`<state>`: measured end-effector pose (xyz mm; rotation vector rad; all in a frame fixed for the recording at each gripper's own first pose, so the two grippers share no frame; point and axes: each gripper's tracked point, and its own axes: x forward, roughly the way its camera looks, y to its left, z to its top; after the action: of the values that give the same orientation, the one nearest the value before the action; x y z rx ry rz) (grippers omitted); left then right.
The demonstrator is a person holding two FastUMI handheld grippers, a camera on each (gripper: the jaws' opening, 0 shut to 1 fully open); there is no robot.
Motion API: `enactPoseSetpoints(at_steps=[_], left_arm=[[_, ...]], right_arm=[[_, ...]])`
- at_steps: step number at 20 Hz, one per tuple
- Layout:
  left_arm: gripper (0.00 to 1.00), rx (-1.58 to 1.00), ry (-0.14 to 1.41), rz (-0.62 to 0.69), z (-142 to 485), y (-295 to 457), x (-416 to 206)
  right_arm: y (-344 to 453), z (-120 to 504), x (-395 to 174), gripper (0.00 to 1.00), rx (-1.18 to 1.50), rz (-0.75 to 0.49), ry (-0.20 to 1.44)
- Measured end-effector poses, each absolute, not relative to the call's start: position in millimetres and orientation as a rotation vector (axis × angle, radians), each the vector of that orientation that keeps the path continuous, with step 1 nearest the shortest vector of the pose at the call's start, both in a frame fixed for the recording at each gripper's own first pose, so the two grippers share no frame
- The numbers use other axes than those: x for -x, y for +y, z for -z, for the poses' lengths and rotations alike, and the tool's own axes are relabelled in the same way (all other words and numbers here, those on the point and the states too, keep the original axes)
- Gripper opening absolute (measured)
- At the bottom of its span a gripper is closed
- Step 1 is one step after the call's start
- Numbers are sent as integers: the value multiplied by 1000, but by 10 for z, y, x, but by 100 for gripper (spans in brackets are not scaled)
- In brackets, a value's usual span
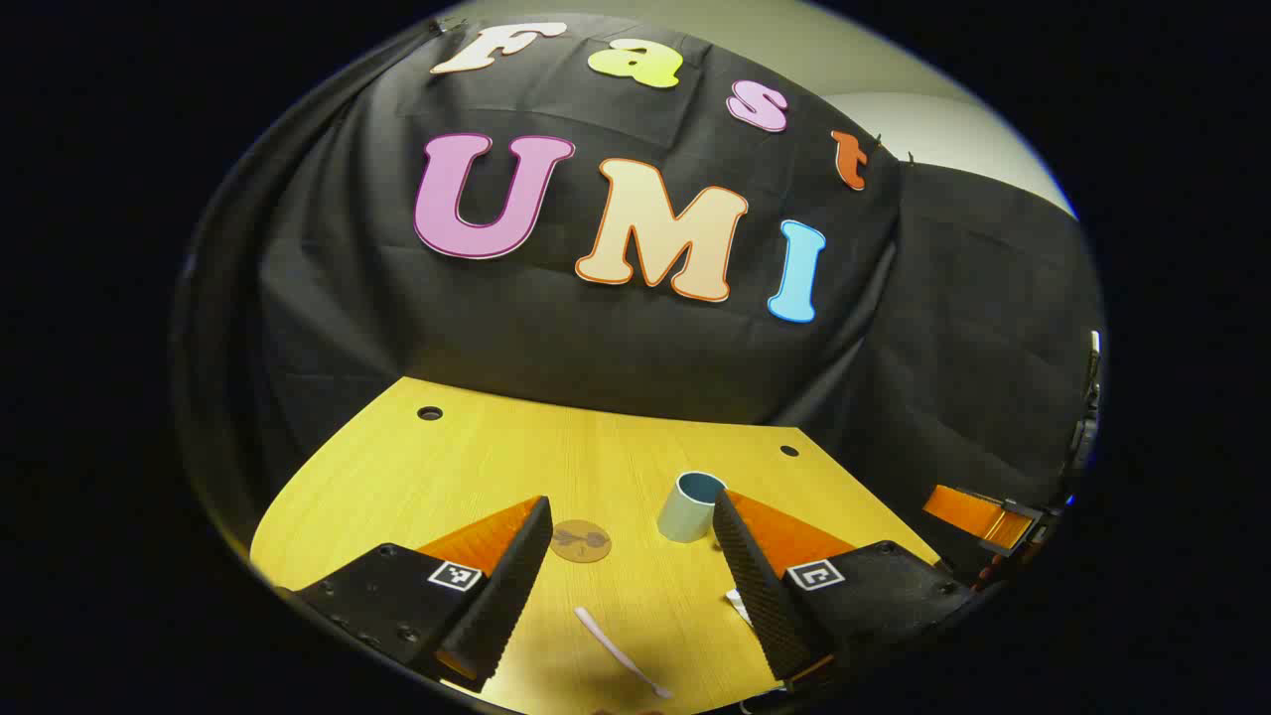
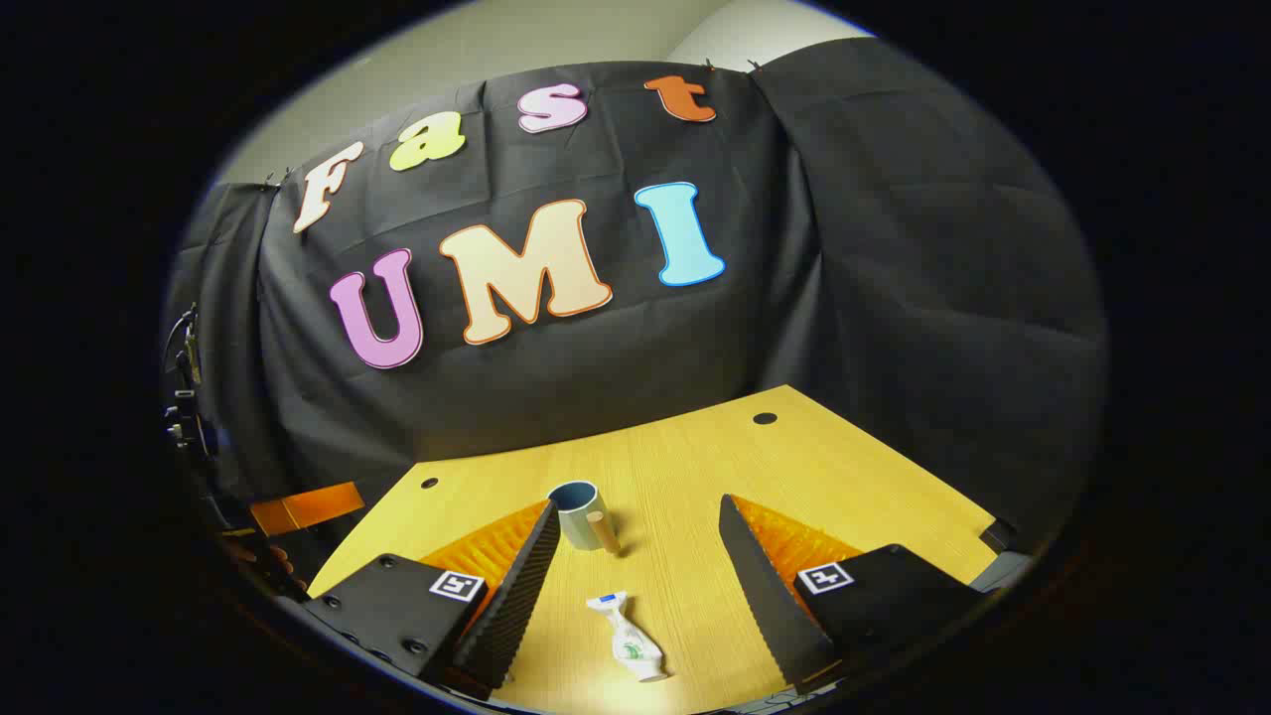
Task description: Put the toothbrush and toothpaste on the desktop into the cup, then pick up the cup and place it on the coaster on the desktop.
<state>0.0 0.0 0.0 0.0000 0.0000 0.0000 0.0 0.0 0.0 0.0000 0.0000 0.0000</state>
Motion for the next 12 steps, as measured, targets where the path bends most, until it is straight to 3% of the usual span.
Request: enactPoseSetpoints(at_steps=[11, 12], left_arm=[[95, 48, 41, -161, 295, 434, 225], [95, 54, 41, -181, 324, 499, 263]], right_arm=[[-48, 327, -105, 98, 65, -51, 150], [-45, 362, -133, 94, 70, -60, 167]])
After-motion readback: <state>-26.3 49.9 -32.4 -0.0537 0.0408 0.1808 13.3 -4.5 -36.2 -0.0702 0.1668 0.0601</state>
